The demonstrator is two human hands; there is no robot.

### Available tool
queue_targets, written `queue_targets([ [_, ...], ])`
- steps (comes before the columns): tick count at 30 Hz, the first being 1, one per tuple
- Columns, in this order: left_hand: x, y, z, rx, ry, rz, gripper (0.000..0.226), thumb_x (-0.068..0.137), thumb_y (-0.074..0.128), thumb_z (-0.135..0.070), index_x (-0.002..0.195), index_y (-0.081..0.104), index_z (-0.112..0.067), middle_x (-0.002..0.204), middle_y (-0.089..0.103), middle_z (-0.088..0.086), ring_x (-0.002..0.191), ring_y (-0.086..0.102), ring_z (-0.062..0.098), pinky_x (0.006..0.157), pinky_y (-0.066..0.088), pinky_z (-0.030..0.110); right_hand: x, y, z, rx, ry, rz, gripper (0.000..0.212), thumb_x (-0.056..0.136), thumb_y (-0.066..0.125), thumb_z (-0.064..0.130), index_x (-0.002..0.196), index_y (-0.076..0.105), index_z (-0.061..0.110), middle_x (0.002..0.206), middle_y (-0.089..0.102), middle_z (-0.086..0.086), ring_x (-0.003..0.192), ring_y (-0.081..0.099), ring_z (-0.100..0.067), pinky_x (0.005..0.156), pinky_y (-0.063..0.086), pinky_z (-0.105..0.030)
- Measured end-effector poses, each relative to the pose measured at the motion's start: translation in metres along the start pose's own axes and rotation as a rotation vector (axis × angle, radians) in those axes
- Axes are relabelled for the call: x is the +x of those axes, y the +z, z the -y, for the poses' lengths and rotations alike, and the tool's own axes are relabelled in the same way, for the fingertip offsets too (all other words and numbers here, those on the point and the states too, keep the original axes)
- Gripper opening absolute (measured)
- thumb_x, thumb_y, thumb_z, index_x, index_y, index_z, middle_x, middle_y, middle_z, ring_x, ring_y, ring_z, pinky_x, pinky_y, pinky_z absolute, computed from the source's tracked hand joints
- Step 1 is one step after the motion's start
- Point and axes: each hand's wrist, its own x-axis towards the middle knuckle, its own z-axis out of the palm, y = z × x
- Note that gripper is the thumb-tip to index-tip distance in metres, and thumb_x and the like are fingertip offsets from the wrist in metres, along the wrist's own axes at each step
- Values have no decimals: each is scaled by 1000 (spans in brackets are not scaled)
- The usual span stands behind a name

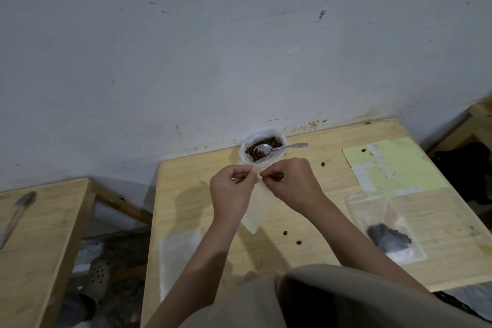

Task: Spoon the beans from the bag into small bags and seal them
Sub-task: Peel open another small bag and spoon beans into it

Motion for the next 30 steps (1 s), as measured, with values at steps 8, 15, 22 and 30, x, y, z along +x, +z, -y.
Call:
queue_targets([
  [8,-5,-6,1,97,65,106,27,72,63,12,70,62,-15,66,61,2,62,56,16,64,49,31,-1,1,-8,92,106,19,9,75,72,2,79,75,9,69,70,-4,55,59,2,55,48,-9],
  [15,-13,-6,4,156,23,154,27,69,64,13,65,59,-13,56,56,-1,50,52,11,57,47,31,3,-1,-11,-53,-4,-147,14,68,67,-4,76,75,5,72,71,-8,59,59,-12,57,43,-15],
  [22,-9,-15,7,112,70,180,24,75,66,9,70,61,-14,65,62,2,63,58,18,66,52,35,13,-9,-8,-209,-59,83,24,80,58,2,86,76,17,90,66,-1,72,60,-14,72,53,-33],
  [30,-10,-4,0,37,187,207,24,76,76,-6,82,57,-20,80,62,0,71,61,15,70,56,45,13,-5,-3,-76,79,63,7,73,78,15,78,76,12,67,64,8,54,51,6,53,36,-5],
])
